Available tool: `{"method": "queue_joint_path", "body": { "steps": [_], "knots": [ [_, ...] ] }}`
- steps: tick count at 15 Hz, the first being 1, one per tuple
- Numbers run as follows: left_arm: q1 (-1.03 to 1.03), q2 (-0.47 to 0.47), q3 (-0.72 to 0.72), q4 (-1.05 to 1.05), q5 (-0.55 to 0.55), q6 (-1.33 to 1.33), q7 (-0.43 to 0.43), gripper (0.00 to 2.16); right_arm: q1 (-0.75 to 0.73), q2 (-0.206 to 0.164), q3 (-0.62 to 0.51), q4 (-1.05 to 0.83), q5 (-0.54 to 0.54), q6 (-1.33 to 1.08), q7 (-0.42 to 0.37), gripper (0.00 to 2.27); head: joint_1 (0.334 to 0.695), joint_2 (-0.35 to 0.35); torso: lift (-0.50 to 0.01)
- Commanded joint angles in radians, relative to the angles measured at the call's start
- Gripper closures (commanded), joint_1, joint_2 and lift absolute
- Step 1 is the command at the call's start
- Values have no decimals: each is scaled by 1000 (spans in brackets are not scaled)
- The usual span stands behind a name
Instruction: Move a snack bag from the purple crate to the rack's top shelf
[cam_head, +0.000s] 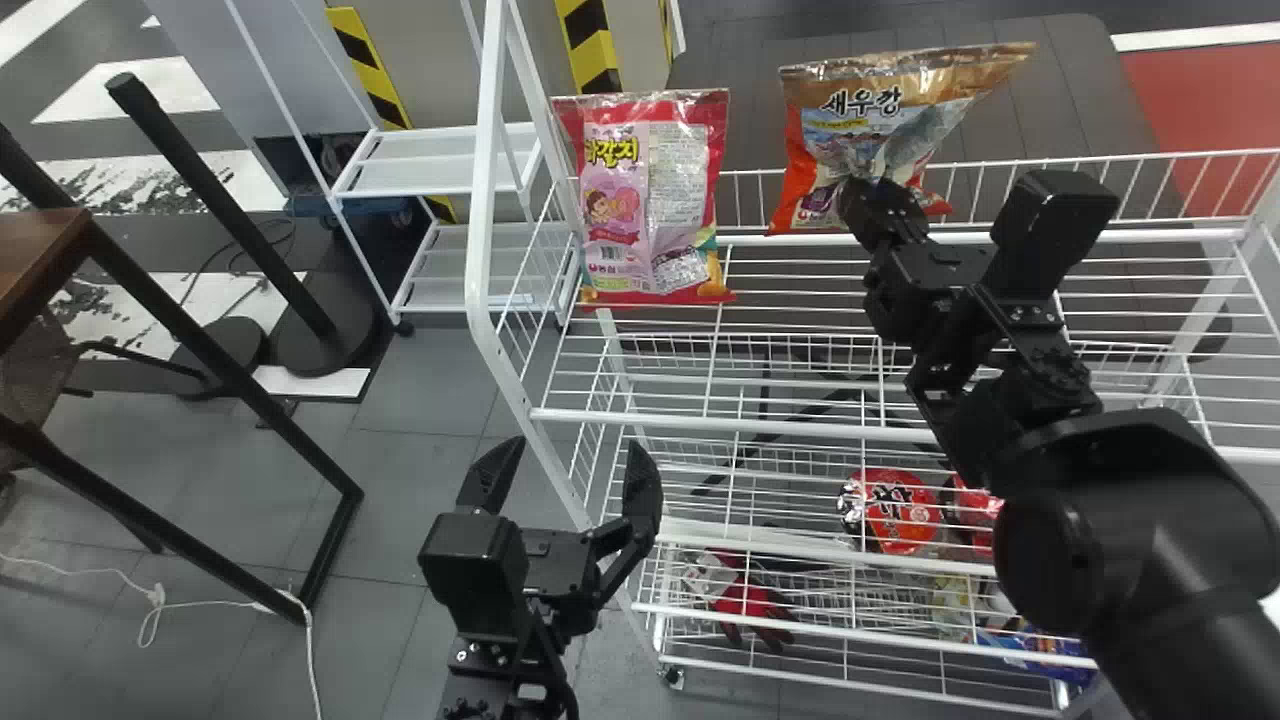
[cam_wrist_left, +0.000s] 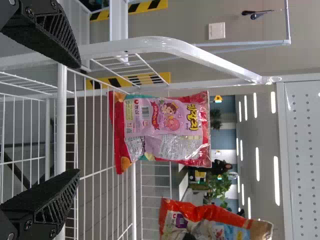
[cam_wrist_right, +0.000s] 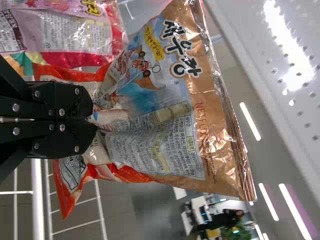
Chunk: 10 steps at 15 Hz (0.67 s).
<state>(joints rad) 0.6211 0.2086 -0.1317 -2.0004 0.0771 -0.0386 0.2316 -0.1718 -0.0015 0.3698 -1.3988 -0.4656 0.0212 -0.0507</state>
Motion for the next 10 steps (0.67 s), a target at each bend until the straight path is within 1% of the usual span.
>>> {"method": "queue_joint_path", "body": {
  "steps": [1, 6, 10],
  "knots": [
    [6, 0, 0, -3, -2, -11, 0, 56, -20, 2, -14, 26, -48, 46, 2, 2044, 695, 220, 2],
    [22, 0, 0, -3, -7, -36, 5, 56, -51, 2, 0, 52, -73, 92, 8, 2040, 695, 219, 2],
    [26, 0, 0, -5, -11, -39, 8, 56, -78, 2, 9, 61, -84, 168, 14, 2040, 695, 237, 2]
  ]
}}
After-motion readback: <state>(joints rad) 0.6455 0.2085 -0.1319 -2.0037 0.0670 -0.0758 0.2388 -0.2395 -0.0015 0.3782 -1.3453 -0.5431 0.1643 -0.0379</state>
